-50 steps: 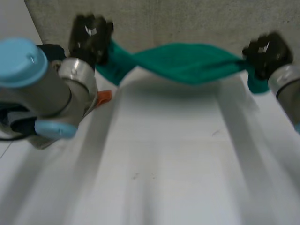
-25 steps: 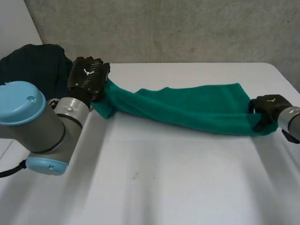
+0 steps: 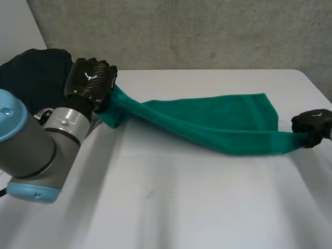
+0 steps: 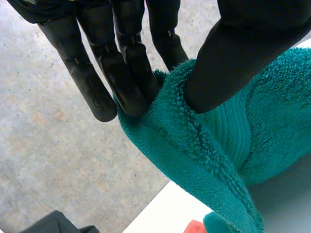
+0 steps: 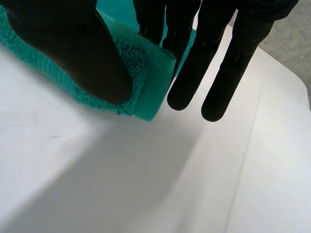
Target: Fold the laundry.
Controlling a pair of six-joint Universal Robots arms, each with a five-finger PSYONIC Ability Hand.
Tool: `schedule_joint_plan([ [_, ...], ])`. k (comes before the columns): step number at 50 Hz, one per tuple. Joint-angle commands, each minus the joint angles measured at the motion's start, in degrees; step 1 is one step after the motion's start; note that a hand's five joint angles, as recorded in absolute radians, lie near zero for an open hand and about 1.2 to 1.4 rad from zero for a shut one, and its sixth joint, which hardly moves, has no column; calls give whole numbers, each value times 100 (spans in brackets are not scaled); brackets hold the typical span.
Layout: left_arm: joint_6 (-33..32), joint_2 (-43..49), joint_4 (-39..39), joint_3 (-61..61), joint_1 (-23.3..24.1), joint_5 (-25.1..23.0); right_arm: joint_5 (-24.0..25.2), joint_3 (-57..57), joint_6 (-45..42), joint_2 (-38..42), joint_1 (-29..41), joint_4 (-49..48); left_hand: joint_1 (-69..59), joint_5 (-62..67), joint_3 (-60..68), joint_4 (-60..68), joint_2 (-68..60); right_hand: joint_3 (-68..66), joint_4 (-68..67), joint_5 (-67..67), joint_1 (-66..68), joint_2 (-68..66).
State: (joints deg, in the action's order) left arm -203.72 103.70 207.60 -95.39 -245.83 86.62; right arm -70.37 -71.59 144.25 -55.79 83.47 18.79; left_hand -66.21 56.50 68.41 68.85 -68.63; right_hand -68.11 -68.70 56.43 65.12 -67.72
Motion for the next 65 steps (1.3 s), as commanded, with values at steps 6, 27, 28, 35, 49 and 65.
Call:
schedule_joint_plan([
  [6, -36, -1843, -1430, -86, -132, -31, 77, -224, -1047, -2558, -665, 1610, -1379, 1350, 1159, 1115, -1137, -1189, -1130, 1357, 1488, -1228],
  [27, -633, 868, -2391, 1580, -167, -128, -950, 760, -1409, -1014, 398, 1075, -1379, 1350, 1159, 1115, -1137, -1189, -1130, 1357, 1488, -1228],
  [28, -695, 1019, -2391, 1819, -159, -128, -1082, 892, -1408, -891, 459, 935, -1379, 1350, 1159, 1115, -1137, -1189, -1130, 1357, 1488, -1228],
  [35, -942, 1969, -1769, 4348, -71, -102, -1655, 2227, -1128, -239, 987, -1076, -1379, 1350, 1159, 1115, -1137, -1189, -1130, 1357, 1488, -1228],
  [49, -582, 2023, 844, 5382, -18, 443, -1787, 2247, 393, -679, 1084, -4393, -1379, 1350, 1159, 1115, -1137, -1189, -1130, 1357, 1488, -1228],
  [65, -362, 2180, 1054, 2730, -79, 391, -961, 797, 437, -81, 1067, -3971, -1379, 1350, 1159, 1115, -1137, -1189, -1130, 1357, 1488, -1228],
])
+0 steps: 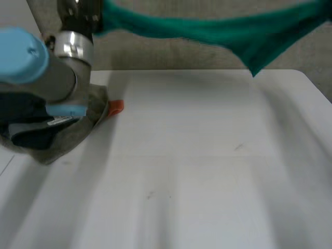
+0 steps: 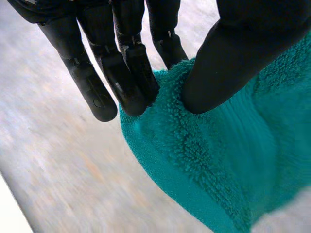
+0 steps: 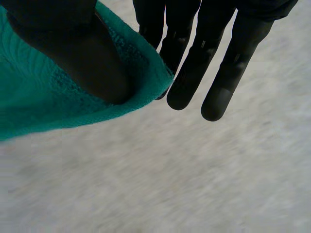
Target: Fold the laundry.
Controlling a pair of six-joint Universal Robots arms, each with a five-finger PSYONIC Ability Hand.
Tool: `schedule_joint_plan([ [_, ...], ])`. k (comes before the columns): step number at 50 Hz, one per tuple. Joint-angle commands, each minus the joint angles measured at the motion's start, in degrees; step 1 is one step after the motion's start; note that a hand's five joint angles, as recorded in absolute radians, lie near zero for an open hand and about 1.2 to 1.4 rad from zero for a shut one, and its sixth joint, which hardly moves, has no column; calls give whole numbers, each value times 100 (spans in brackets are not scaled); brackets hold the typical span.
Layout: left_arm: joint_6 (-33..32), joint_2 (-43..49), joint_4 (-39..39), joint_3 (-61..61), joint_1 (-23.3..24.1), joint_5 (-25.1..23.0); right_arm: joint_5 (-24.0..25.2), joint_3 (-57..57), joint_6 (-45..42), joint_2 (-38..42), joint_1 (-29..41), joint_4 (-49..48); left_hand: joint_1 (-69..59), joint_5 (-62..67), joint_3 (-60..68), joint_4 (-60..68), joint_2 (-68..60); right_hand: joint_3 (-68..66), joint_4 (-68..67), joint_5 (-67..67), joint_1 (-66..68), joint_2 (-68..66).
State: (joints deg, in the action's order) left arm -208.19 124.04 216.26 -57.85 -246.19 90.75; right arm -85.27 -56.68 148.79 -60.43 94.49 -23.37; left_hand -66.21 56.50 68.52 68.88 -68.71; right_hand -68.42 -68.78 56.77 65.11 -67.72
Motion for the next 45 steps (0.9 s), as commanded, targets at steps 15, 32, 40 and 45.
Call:
schedule_joint_plan([
  [15, -28, -483, 171, -3835, -17, -312, 916, -2443, -1008, 506, -440, 1852, -1379, 1350, 1148, 1112, -1129, -1158, -1122, 1323, 1489, -1228],
  [32, -688, -3219, -1964, -6230, -17, -953, 696, -3948, -3594, -1410, -1574, 4914, -1379, 1350, 1148, 1112, -1129, -1158, -1122, 1323, 1489, -1228],
  [40, -670, -2702, -1580, -5641, -61, -1024, 696, -3359, -2488, -1043, -1329, 3648, -1379, 1350, 1148, 1112, -1129, -1158, -1122, 1323, 1489, -1228],
  [45, -662, -1833, -825, -4957, -61, -972, 608, -2586, -1968, -199, -758, 2910, -1379, 1350, 1148, 1112, -1129, -1158, -1122, 1323, 1489, -1228],
])
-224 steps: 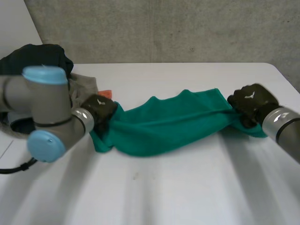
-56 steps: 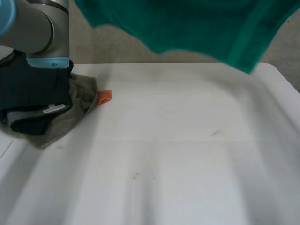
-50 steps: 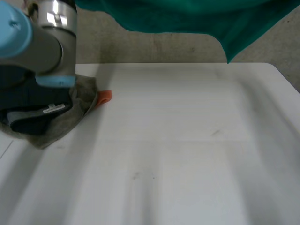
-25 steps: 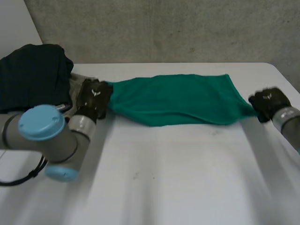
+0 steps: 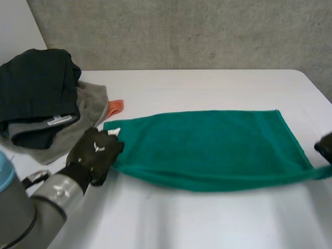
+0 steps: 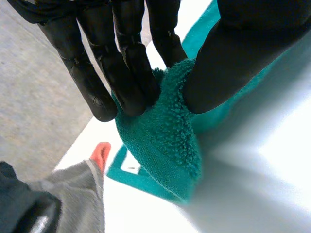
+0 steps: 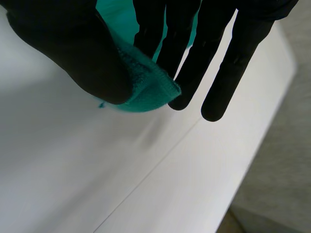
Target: Fold the laundry.
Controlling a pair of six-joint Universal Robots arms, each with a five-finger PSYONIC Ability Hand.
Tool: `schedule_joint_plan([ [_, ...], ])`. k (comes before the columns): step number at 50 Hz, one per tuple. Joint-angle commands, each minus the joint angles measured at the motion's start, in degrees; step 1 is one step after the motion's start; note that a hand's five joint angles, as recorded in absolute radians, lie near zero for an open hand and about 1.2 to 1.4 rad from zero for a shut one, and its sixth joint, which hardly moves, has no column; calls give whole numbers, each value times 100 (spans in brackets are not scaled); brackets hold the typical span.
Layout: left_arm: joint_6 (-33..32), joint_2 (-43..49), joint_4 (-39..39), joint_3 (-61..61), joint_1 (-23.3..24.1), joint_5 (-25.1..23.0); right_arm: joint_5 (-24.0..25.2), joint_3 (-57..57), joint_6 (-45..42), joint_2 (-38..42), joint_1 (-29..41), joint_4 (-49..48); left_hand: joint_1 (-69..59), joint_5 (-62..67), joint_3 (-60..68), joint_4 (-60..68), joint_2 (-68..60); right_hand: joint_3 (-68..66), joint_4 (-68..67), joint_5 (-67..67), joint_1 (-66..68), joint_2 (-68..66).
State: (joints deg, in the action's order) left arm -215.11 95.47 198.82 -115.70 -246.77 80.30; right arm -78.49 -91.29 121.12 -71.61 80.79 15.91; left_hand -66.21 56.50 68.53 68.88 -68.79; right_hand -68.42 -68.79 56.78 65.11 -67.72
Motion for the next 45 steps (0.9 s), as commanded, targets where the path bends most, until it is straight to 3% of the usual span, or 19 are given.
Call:
schedule_joint_plan([
  [1, 39, 1156, 1017, 917, -3, 83, -96, 1015, 843, 1042, 692, -1116, -1379, 1350, 1147, 1112, -1121, -1158, -1121, 1322, 1489, -1228],
  [8, 4, 2018, 1475, 1524, 76, 548, -509, 2263, 993, 2176, 983, -1828, -1379, 1350, 1147, 1112, -1121, -1158, -1121, 1322, 1489, -1228],
  [15, -83, 2642, 1984, 2094, 155, 1023, -553, 3397, 1195, 3169, 1159, -2390, -1379, 1350, 1147, 1112, -1121, -1158, -1121, 1322, 1489, -1228],
  [26, -751, 3443, 2012, 3036, 252, 1032, -878, 4646, 1239, 4207, 1334, -2857, -1379, 1350, 1147, 1112, -1121, -1158, -1121, 1322, 1489, -1228],
  [36, -787, 3944, 2064, 3924, 261, 1076, -922, 5455, 1239, 4884, 1457, -2866, -1281, 1252, 1049, 1014, -1023, -1158, -1121, 1322, 1489, -1228],
  [38, -796, 3961, 2047, 3985, 261, 1076, -984, 5569, 1239, 4963, 1466, -2857, 307, -337, -539, -575, 566, 3189, 3226, -3025, -2858, 3119],
  [39, -796, 3962, 2012, 4012, 270, 1067, -1027, 5578, 1239, 4963, 1466, -2857, 3282, -3311, -3514, -3549, 3540, 4958, 4994, -4794, -4627, 4888],
  [40, -796, 3962, 2003, 4012, 270, 1067, -1089, 5578, 1239, 4955, 1466, -2848, 4694, -4723, -4926, -4961, 4952, 5842, 5879, -5678, -5511, 5772],
  [41, -796, 3953, 1994, 4003, 278, 1058, -1220, 5570, 1248, 4894, 1466, -2822, 5621, -5650, -5853, -5888, 5879, 5842, 5879, -5678, -5511, 5772],
  [45, -778, 3865, 1985, 3933, 375, 1058, -1336, 5386, 1283, 4428, 1466, -2638, 5621, -5650, -5853, -5888, 5879, 5842, 5879, -5678, -5511, 5772],
])
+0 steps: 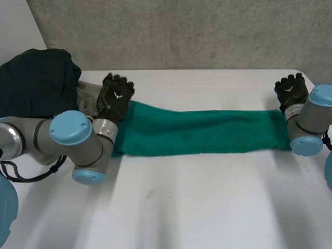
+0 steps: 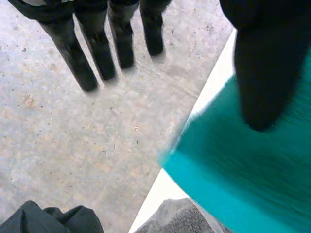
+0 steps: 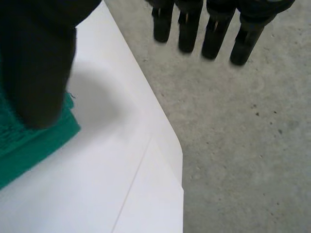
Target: Fold the laundry.
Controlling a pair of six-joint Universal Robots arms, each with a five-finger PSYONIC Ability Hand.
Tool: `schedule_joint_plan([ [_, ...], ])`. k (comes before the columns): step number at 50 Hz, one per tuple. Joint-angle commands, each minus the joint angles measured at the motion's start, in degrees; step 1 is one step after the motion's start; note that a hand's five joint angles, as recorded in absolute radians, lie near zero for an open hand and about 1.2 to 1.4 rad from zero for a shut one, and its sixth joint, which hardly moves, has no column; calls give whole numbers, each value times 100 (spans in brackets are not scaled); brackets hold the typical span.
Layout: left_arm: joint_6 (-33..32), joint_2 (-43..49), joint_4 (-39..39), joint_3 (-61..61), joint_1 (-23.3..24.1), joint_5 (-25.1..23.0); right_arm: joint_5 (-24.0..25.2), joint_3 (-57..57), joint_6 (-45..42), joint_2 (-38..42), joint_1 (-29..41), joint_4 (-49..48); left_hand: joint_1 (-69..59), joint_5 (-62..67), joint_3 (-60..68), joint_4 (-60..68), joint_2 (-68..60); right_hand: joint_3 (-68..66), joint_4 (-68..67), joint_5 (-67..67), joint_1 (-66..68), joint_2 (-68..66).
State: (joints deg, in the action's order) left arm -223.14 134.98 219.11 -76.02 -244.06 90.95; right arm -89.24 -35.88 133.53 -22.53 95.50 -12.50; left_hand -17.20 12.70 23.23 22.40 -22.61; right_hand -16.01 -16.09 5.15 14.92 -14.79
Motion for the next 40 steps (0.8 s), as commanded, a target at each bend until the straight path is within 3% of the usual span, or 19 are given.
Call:
schedule_joint_plan([
  [1, 25, -121, -44, -79, 200, -7, -225, -269, 67, -611, -40, 291, 720, -1270, -1323, -1240, 1261, 601, 609, -515, -492, 479],
  [6, 60, -656, -114, -431, 219, 1, 205, -814, 506, -1411, -128, 713, 720, -1270, -1323, -1240, 1261, 601, 609, -515, -492, 479],
  [11, 95, -1166, -325, -923, 192, -16, 1178, -1622, 998, -2403, -567, 1616, 720, -1270, -1323, -1240, 1261, 601, 609, -515, -492, 479],
  [15, 235, -1553, -536, -1415, 140, -25, 1742, -2184, 1078, -2712, -778, 2180, 715, -1266, -1319, -1235, 1257, 601, 609, -515, -492, 479],
  [22, 754, -2054, -615, -2066, 17, -60, 2051, -2871, 973, -2722, -1262, 2445, 715, -1266, -1319, -1235, 1257, -734, -726, 820, 843, -856],
  [33, 1185, -2099, -624, -2145, -63, -69, 2069, -2969, 981, -2133, -1385, 2261, 682, -1232, -1285, -1202, 1223, -1055, -1047, 1142, 1164, -1177],
  [36, 1185, -2099, -624, -2145, -54, -69, 2086, -2969, 990, -2019, -1376, 2173, 682, -1232, -1285, -1202, 1223, -2060, -2052, 2147, 2169, -2182],
  [37, 1185, -2099, -615, -2145, -54, -60, 2104, -2969, 990, -2010, -1385, 2155, 682, -1232, -1285, -1202, 1223, -3164, -3156, 3251, 3273, -3286],
  [38, 1185, -2107, -615, -2145, -45, -60, 2035, -2934, 955, -2001, -1385, 2059, 665, -1215, -1268, -1185, 1206, -6366, -6359, 6453, 6475, -6489],
  [40, 1185, -2125, -615, -2136, -36, -60, 1964, -2890, 1033, -2053, -1438, 1910, 665, -1215, -1268, -1185, 1206, -6399, -6391, 6485, 6508, -6521],
])
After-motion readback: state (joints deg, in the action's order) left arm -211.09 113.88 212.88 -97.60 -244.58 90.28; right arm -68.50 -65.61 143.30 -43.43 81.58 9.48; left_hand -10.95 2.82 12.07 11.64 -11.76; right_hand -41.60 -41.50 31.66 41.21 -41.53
